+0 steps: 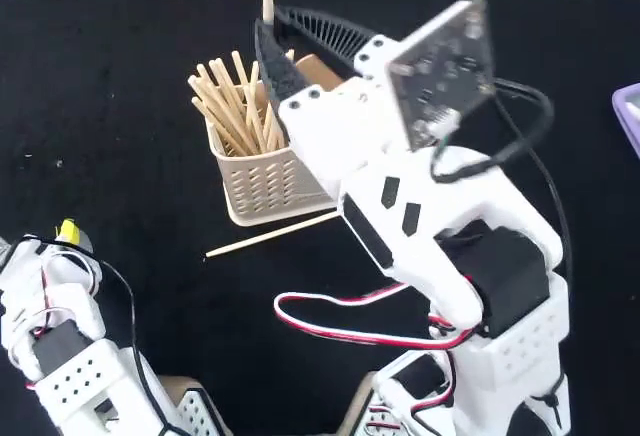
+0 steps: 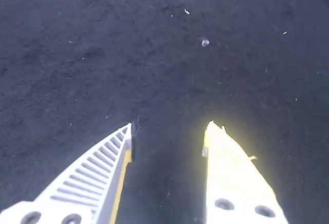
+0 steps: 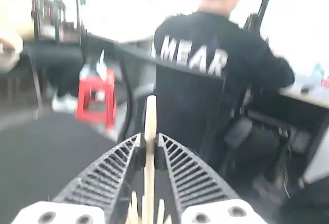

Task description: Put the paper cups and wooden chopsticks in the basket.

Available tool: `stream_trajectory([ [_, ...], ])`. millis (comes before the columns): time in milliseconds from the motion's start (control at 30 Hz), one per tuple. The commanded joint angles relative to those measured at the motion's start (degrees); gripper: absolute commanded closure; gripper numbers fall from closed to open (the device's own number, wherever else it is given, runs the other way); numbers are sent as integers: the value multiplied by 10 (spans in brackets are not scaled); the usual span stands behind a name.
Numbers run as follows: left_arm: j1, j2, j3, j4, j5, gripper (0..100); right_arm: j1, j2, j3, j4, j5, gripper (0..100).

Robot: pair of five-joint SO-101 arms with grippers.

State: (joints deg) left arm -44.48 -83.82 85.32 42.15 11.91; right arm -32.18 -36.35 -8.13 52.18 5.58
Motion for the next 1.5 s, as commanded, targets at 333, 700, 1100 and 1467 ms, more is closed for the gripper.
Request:
stream_trajectory([
  [333, 9, -5, 0, -8, -5, 777, -5, 18, 266, -288, -9, 987],
  [700, 9, -5, 0, -10, -5, 777, -6, -49, 193, -56, 58, 781],
  [1100, 45, -3, 1, -8, -26, 777, -5, -158, 110, 267, 64, 871],
  [1467, 173, 1, -16, 58, -157, 773, 214, -196, 191, 328, 126, 868],
])
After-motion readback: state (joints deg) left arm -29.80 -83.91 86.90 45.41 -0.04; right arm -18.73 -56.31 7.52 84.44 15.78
